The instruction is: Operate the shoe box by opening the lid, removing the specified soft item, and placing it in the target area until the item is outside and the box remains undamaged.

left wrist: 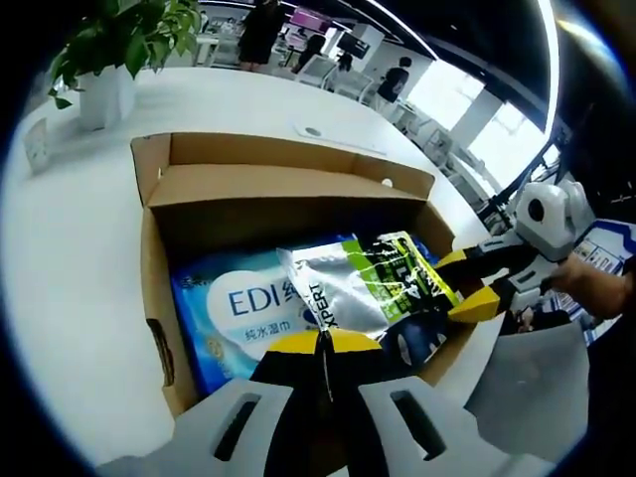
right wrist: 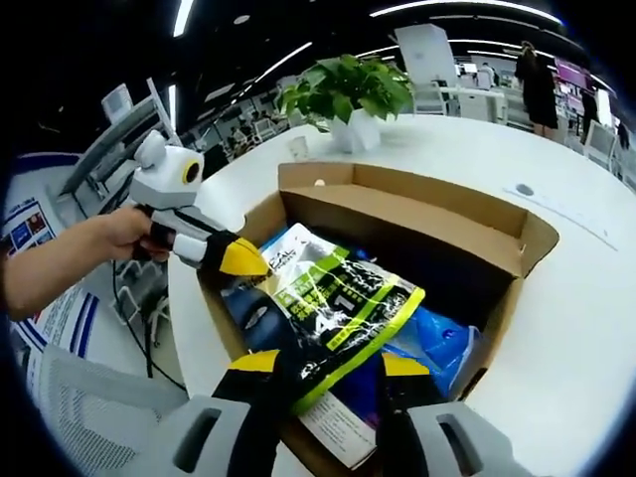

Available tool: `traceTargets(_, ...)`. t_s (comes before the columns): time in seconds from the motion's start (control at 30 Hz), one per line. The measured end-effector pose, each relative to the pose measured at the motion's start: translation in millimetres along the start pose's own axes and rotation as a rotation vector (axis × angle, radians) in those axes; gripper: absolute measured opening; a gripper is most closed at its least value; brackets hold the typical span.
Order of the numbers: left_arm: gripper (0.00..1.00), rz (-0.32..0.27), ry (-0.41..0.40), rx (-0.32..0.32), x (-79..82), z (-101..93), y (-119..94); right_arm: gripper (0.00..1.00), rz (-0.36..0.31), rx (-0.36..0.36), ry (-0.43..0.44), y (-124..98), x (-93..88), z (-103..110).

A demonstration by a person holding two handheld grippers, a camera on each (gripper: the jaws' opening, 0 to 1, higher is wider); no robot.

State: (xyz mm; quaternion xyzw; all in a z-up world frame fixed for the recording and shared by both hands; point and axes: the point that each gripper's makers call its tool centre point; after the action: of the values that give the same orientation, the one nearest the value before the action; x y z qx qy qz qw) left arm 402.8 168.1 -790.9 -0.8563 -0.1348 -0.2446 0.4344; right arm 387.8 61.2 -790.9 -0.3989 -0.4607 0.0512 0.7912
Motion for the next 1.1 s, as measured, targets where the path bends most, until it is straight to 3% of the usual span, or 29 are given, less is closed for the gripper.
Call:
traceTargets(0.23,0.00,-0.014,-0.003,0.000,1.1,-2.0,-1.9,0.28,0.008,0.007,0.002,2.7,-2.1,4.4)
traceTargets(0.43,0.00,-0.027,-0.010,0.006,1.6,-3.8,-4.3,0.12,-0.026,0.002,0.004,1.3,5.3,6.5)
traceTargets(0.6,0.00,-0.045,-0.009,0.013,5.2,-6.9,-7.6,0.06,-0.029,-0.010,-0.002,0.4,4.8,5.9)
traceTargets(1.1,0.00,-0.053,0.035,0.019,15.6,-26.2,-9.9,0.01,-0.107,-0.026,0.084,-28.0,16.8,-0.8)
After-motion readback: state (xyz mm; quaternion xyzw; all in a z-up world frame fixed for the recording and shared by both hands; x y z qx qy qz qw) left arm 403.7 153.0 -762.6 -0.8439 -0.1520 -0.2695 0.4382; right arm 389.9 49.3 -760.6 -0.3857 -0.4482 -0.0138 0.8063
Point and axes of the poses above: the point that each gripper's makers call its tool centre point, and the gripper's own axes: y roughly forward along the fingers, z roughly to its left, x roughly out of its top, and after that the axes turned 6 degrees about -y, right-handed
